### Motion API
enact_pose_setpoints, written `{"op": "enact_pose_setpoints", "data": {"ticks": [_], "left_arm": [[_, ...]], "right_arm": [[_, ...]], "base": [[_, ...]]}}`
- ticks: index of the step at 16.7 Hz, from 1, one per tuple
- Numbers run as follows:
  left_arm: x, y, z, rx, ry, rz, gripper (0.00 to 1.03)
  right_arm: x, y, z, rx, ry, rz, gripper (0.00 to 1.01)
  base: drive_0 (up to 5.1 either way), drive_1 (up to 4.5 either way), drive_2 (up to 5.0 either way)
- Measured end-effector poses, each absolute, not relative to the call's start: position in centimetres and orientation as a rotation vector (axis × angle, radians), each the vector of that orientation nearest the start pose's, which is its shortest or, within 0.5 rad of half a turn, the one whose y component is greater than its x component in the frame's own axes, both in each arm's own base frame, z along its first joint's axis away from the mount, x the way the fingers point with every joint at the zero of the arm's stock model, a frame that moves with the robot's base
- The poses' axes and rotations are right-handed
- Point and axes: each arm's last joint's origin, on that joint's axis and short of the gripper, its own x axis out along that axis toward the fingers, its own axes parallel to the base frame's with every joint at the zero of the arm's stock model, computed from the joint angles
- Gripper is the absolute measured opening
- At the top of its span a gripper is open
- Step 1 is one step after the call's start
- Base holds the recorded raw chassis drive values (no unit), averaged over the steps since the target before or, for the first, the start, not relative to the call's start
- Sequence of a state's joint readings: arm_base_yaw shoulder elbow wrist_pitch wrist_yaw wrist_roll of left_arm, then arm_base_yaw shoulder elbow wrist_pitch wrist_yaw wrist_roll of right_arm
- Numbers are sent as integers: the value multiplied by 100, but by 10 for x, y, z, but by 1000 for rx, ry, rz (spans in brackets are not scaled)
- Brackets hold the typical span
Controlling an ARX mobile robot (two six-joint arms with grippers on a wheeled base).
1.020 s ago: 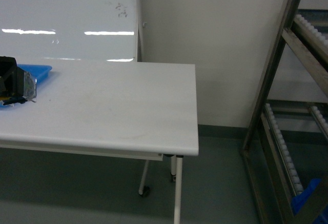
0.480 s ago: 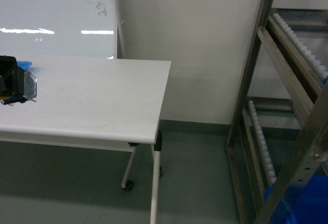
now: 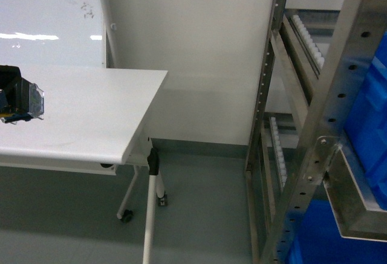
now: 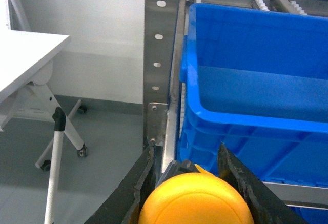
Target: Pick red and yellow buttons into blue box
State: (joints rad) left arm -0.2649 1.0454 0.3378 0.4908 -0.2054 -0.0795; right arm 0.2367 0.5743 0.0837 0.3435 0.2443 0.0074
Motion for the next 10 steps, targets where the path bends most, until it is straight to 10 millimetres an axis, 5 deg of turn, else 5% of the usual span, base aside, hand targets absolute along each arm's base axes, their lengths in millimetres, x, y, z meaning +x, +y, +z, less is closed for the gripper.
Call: {"op": "enact_pose_setpoints", "data": {"ticks": [10], "left_arm": [[201,-48,198,-29,213,-51,33]], "right_arm": [[135,25,170,-28,143,-7,32]], "base": [[484,-230,-230]]}}
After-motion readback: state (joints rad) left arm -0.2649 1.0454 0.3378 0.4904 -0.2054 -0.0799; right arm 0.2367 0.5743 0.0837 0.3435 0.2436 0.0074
